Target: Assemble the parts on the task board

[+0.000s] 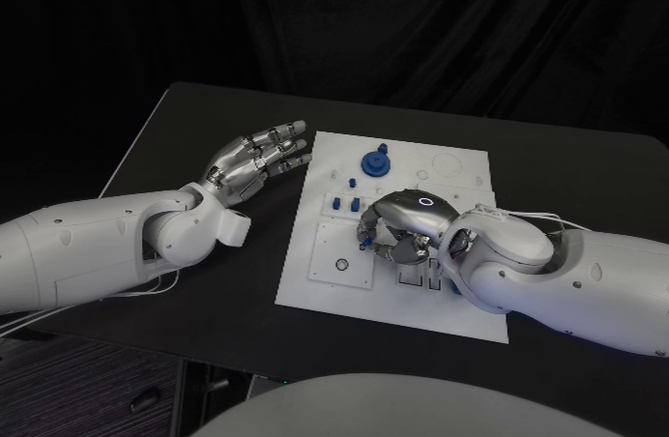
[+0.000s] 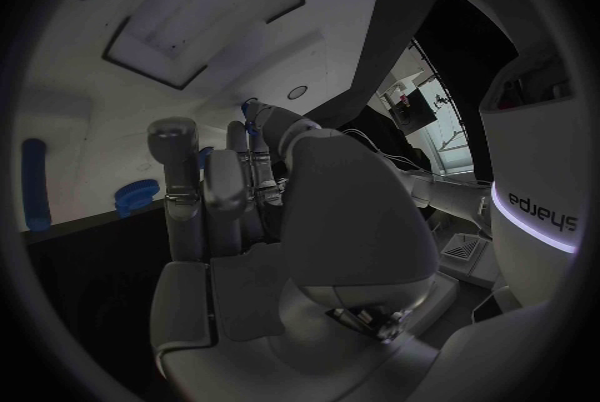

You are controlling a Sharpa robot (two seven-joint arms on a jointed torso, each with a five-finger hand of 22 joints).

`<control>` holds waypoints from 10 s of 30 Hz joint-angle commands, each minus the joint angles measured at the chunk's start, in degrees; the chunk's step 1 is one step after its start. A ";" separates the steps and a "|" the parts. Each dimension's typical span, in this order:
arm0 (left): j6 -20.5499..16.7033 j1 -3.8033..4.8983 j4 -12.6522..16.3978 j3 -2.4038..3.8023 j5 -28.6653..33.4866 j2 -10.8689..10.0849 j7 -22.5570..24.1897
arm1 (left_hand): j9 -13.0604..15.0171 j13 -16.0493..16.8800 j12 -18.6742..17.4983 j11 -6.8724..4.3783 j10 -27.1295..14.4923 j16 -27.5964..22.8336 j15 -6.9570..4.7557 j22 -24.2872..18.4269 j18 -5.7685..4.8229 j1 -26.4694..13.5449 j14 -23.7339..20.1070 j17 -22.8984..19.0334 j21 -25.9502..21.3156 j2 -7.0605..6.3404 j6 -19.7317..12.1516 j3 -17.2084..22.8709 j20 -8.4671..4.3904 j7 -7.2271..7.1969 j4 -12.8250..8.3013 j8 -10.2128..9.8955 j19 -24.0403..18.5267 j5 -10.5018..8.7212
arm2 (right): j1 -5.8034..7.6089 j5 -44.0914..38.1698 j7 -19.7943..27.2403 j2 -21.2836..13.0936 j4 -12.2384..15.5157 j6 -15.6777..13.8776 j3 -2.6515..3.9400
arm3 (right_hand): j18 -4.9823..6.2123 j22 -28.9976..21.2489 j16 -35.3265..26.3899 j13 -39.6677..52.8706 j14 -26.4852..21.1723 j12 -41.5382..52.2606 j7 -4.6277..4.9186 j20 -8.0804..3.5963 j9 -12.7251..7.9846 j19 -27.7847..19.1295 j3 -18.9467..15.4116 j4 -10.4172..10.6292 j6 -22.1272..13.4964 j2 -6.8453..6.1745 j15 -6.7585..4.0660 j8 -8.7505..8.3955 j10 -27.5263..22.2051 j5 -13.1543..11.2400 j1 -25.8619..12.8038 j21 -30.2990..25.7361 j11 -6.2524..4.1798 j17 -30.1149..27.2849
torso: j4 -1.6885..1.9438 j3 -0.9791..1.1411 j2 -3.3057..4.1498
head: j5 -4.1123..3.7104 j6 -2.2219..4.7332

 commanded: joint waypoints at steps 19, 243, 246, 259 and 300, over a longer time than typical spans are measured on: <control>0.93 -0.30 -0.17 0.05 0.22 0.28 2.26 | 0.11 0.04 0.11 0.37 -0.16 0.40 0.04 0.08 -0.77 0.00 0.61 0.12 0.42 -0.59 0.38 0.58 0.02 0.41 0.20 0.20 0.38 -0.22 | -0.43 -0.23 -1.07 0.62 -0.20 1.26 0.02 | -0.26 4.83 0.22 -0.14 0.38 -0.41 -0.04 0.03 0.11 0.47 -0.36 0.15 0.42 0.12 -0.04 0.10 0.41 0.27 -0.44 0.21 0.02 -0.11 | 0.12 -0.10 0.06 | 0.00 -0.01; 1.47 -1.40 -0.32 0.04 2.34 0.65 -0.84 | 0.38 0.11 0.39 0.63 -0.02 0.94 0.27 -0.17 -1.83 -0.11 0.87 0.19 0.47 -1.20 1.91 2.05 -0.02 1.19 1.26 0.54 0.75 0.34 | 6.90 6.48 -2.13 -9.81 4.88 -0.23 0.10 | 1.54 2.55 -2.62 -3.68 -9.40 2.59 2.68 4.04 -9.25 -6.87 -8.73 -1.99 -8.77 1.91 4.34 -15.28 -23.32 0.14 4.58 -10.75 5.24 -12.29 | 0.20 -0.12 0.08 | 0.90 -0.01; 1.38 -1.40 -0.09 0.05 2.34 0.61 -0.83 | 0.39 0.12 0.45 0.64 0.01 0.97 0.28 -0.15 -1.86 -0.06 0.90 0.20 0.48 -1.24 1.95 2.13 -0.02 1.20 1.21 0.55 0.78 0.42 | 7.63 6.08 -3.16 -11.56 4.65 0.07 0.06 | 1.49 2.60 -2.48 -4.06 -9.33 2.52 2.53 4.05 -9.40 -6.79 -8.47 -1.74 -8.39 1.64 4.39 -15.15 -23.42 -0.46 4.05 -10.36 5.23 -12.42 | 0.10 -0.08 0.17 | 0.69 -0.01; 1.68 -1.40 0.32 0.05 2.35 0.40 -0.76 | 0.44 0.15 0.63 0.84 0.17 1.07 0.34 -0.20 -1.97 0.09 0.95 0.21 0.49 -1.36 2.26 2.54 -0.02 1.32 1.05 0.60 0.85 0.86 | 6.61 4.02 -6.06 -15.20 2.23 -0.71 -0.04 | 1.31 2.58 -1.13 -6.97 -8.63 2.12 1.49 4.32 -10.72 -6.22 -9.24 3.68 -7.52 -0.70 4.51 -15.18 -24.25 -4.37 -0.12 -9.19 5.30 -12.82 | 0.26 -0.14 0.21 | 0.09 -0.01; 2.35 -1.41 -0.16 0.04 2.35 0.83 -1.11 | 0.47 0.20 0.97 1.26 0.47 1.15 0.44 -0.25 -2.07 0.18 0.96 0.22 0.49 -1.42 2.46 2.95 -0.02 1.53 0.95 0.64 0.89 0.98 | 2.91 4.74 -2.32 -12.73 -0.03 -2.07 -0.04 | 0.01 4.56 1.26 -11.86 -3.69 0.77 2.01 1.74 -10.65 -0.58 -2.92 3.36 -0.62 -0.69 1.64 -11.81 -2.44 -0.07 3.05 -0.67 2.02 -11.40 | 0.17 -0.02 0.08 | -0.21 -0.01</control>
